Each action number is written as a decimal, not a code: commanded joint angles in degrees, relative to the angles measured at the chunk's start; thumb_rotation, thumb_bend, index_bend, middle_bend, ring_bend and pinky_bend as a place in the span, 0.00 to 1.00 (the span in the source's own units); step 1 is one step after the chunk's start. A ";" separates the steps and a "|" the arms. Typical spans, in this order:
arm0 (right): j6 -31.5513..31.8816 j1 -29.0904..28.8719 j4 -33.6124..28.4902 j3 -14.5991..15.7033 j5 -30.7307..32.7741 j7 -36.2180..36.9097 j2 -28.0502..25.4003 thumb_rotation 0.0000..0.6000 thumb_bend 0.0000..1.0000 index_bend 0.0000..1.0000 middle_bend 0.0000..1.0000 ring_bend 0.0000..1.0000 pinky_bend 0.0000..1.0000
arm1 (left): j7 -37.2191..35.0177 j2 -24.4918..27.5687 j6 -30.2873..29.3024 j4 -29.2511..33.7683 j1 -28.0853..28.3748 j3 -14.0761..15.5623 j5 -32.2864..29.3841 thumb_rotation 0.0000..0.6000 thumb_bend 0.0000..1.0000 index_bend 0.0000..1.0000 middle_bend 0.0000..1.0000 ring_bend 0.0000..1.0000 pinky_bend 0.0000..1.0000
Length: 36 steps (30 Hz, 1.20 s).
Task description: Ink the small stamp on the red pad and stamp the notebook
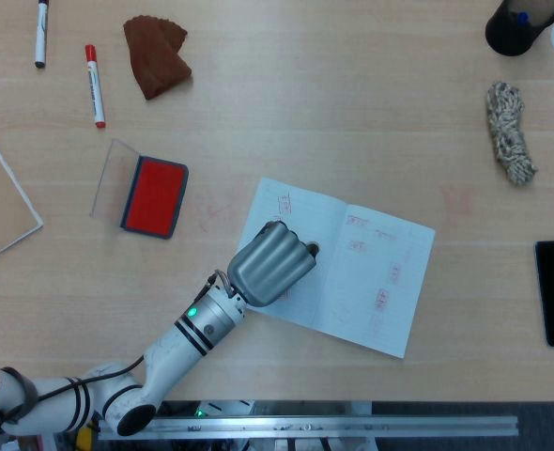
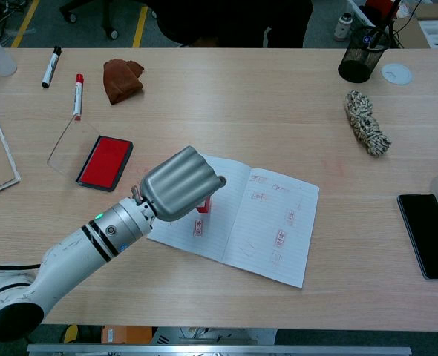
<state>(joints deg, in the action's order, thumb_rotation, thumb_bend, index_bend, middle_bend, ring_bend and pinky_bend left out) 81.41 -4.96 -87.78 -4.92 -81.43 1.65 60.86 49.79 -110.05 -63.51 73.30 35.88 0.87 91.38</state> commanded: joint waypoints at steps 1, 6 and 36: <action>0.01 0.05 0.01 0.00 0.05 0.01 -0.08 1.00 0.26 0.31 0.38 0.31 0.42 | -0.14 -1.23 -0.16 -1.52 0.02 -0.35 0.14 1.00 0.28 0.62 1.00 1.00 1.00; 0.11 0.17 -0.08 0.01 0.10 -0.03 -0.19 1.00 0.26 0.31 0.39 0.31 0.42 | -0.65 -3.00 -0.70 -4.87 0.12 -0.64 0.73 1.00 0.28 0.62 1.00 1.00 1.00; 0.28 0.51 -0.30 -0.04 0.40 -0.46 -0.29 1.00 0.26 0.31 0.38 0.31 0.42 | -1.36 -7.56 0.04 -12.61 -0.47 0.71 2.33 1.00 0.28 0.61 1.00 1.00 1.00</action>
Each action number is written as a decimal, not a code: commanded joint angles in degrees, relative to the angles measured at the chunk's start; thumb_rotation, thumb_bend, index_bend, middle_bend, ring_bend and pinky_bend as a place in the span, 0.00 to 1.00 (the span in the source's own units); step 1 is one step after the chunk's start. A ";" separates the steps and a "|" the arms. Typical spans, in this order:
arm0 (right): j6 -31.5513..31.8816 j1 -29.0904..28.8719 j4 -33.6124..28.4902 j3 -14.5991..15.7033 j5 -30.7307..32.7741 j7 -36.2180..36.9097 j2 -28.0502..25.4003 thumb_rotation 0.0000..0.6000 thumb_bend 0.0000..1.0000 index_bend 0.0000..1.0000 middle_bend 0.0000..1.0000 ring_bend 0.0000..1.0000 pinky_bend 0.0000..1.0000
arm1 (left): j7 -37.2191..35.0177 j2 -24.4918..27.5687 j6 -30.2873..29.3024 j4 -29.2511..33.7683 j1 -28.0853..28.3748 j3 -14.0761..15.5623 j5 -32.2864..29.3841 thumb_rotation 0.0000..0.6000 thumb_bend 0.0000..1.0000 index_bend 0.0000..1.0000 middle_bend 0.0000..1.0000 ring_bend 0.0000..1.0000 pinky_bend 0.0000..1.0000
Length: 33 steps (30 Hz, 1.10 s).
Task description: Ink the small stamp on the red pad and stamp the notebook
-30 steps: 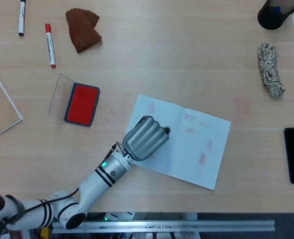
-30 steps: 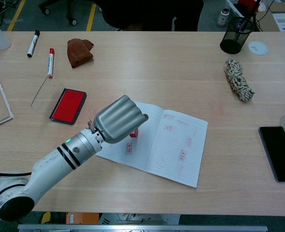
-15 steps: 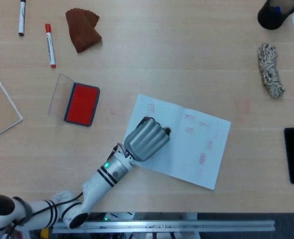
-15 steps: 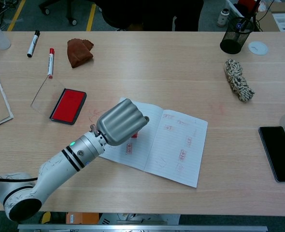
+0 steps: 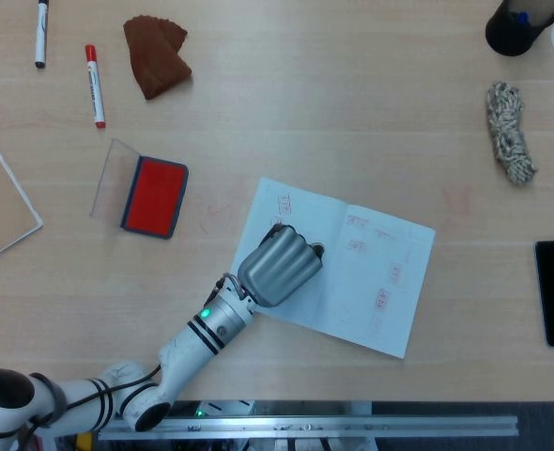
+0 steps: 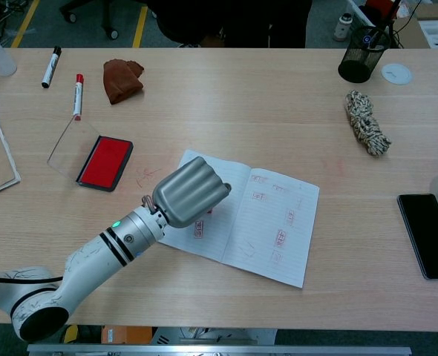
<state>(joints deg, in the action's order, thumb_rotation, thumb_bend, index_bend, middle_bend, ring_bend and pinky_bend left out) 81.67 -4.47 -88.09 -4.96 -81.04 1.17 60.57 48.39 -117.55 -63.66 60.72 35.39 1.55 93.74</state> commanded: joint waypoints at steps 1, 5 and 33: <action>0.07 0.06 0.04 -0.01 0.03 0.05 0.00 1.00 0.26 0.31 0.38 0.31 0.42 | 0.07 -0.08 0.38 -0.03 0.04 0.05 -0.08 1.00 0.28 0.61 1.00 1.00 1.00; 0.16 0.18 0.14 -0.01 0.10 0.18 0.01 1.00 0.26 0.32 0.38 0.31 0.42 | 0.31 -0.26 0.75 -0.15 0.02 -0.02 -0.26 1.00 0.28 0.61 1.00 1.00 1.00; 1.00 0.66 0.32 -0.25 -0.07 0.85 0.07 1.00 0.26 0.31 0.38 0.31 0.42 | 1.78 4.18 -1.41 5.96 0.43 -2.32 0.33 1.00 0.28 0.61 0.99 1.00 1.00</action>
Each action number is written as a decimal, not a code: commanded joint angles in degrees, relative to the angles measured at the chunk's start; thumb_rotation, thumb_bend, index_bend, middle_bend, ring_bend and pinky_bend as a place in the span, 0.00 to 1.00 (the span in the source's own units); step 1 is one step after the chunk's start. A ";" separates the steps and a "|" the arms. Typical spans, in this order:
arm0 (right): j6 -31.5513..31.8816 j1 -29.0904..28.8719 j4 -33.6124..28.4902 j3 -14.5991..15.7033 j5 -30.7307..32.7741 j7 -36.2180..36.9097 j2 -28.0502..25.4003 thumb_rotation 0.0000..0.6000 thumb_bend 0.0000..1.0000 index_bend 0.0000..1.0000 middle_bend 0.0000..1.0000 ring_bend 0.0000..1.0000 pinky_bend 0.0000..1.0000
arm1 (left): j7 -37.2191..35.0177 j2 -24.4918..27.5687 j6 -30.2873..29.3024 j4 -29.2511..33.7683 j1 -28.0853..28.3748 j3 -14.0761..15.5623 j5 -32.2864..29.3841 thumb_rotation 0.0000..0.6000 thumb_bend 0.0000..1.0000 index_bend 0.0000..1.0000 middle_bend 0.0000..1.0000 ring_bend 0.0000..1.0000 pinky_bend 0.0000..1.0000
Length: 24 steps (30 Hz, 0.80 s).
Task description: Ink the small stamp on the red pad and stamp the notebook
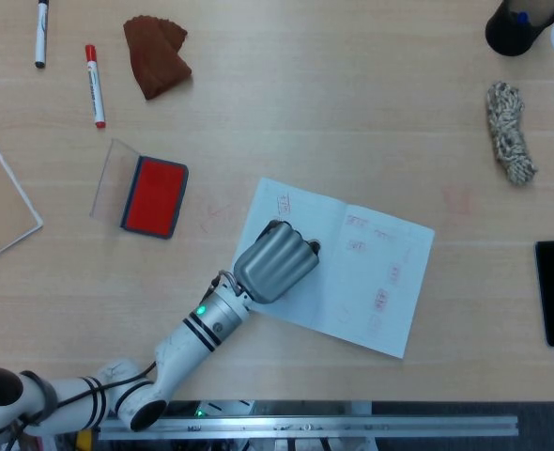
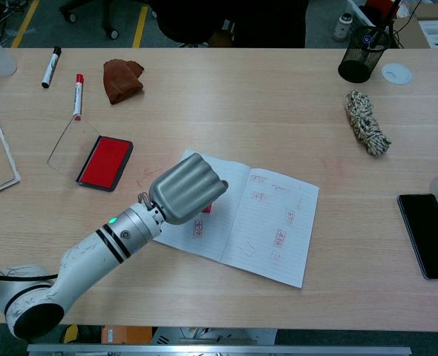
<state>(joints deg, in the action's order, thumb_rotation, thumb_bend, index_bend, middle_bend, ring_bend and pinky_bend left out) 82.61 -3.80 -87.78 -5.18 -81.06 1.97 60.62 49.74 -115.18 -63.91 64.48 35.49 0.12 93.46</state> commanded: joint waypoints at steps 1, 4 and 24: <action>0.08 -0.01 0.01 -0.04 -0.09 0.07 0.05 1.00 0.26 0.31 0.38 0.31 0.42 | 0.62 2.44 -1.40 3.04 0.42 -1.10 0.73 1.00 0.28 0.61 0.99 1.00 1.00; 0.14 -0.07 0.01 -0.09 -0.20 0.03 0.12 1.00 0.26 0.31 0.39 0.31 0.42 | 1.15 4.24 -1.92 5.79 0.63 -1.80 0.87 1.00 0.28 0.61 0.99 1.00 1.00; 0.39 0.22 -0.32 -0.08 -0.12 -0.26 -0.02 1.00 0.26 0.31 0.39 0.31 0.42 | 2.28 0.18 1.78 3.19 4.13 -5.59 -2.24 1.00 0.28 0.61 0.99 1.00 1.00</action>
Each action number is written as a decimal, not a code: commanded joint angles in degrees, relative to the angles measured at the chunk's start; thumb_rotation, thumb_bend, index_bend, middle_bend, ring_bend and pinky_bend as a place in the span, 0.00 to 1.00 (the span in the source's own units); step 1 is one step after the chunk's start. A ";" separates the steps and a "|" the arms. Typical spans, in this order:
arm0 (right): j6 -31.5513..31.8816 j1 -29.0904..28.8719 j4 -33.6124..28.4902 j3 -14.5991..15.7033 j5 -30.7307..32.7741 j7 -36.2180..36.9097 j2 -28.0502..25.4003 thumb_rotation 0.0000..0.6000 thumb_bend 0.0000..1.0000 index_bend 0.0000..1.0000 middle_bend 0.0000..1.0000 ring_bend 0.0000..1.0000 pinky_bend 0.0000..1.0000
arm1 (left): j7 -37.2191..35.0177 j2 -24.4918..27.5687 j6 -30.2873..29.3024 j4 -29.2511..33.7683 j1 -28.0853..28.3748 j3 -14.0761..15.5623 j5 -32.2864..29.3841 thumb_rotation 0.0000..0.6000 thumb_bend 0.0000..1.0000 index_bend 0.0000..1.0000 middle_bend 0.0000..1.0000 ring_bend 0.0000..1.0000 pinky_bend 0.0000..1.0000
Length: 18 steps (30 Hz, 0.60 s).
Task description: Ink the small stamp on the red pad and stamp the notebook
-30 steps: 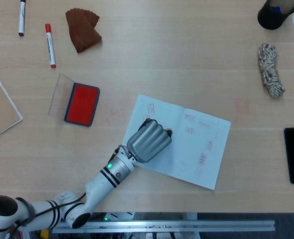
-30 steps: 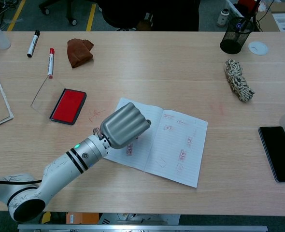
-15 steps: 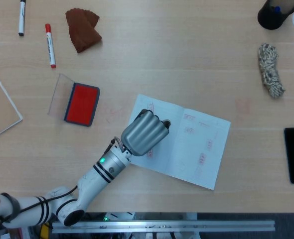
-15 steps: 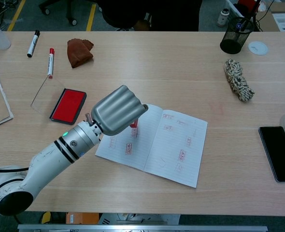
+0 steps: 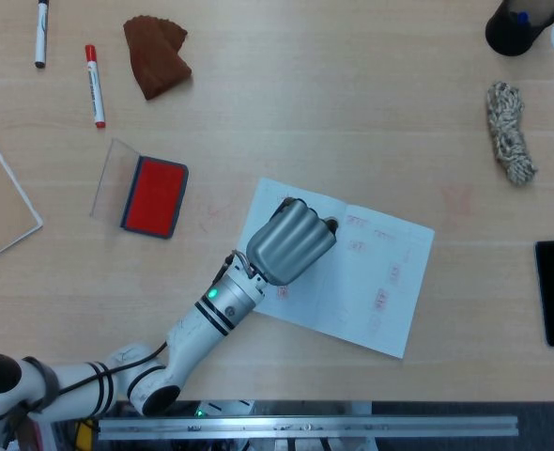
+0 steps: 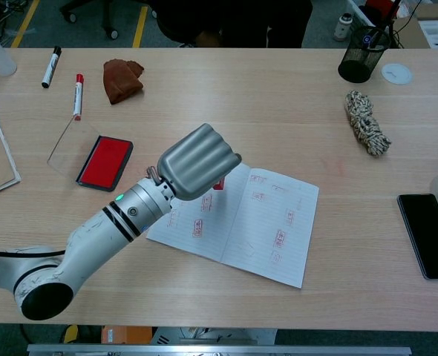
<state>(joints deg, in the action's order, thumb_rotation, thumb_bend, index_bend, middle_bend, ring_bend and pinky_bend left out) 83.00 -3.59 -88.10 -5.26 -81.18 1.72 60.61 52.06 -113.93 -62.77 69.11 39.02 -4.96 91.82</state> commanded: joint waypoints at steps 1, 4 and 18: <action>0.00 0.02 0.00 -0.01 0.04 -0.03 -0.03 1.00 0.26 0.31 0.38 0.31 0.42 | -0.01 -1.57 0.91 -2.30 0.81 -0.58 -0.82 1.00 0.28 0.61 0.99 1.00 1.00; -0.02 0.08 0.00 -0.01 0.15 -0.03 -0.07 1.00 0.26 0.31 0.38 0.31 0.42 | -0.24 -2.54 1.20 -4.40 1.24 -0.61 -0.99 1.00 0.28 0.61 0.99 1.00 1.00; -0.24 0.11 0.13 -0.06 0.37 0.00 -0.06 1.00 0.26 0.31 0.38 0.31 0.42 | -1.61 -5.88 1.71 -11.20 1.65 0.48 -2.03 1.00 0.28 0.60 0.99 1.00 1.00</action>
<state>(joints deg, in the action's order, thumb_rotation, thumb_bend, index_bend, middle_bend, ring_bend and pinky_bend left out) 82.76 -3.47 -87.96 -5.32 -80.79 1.72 60.54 50.52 -119.71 -61.11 57.97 40.67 -4.57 89.86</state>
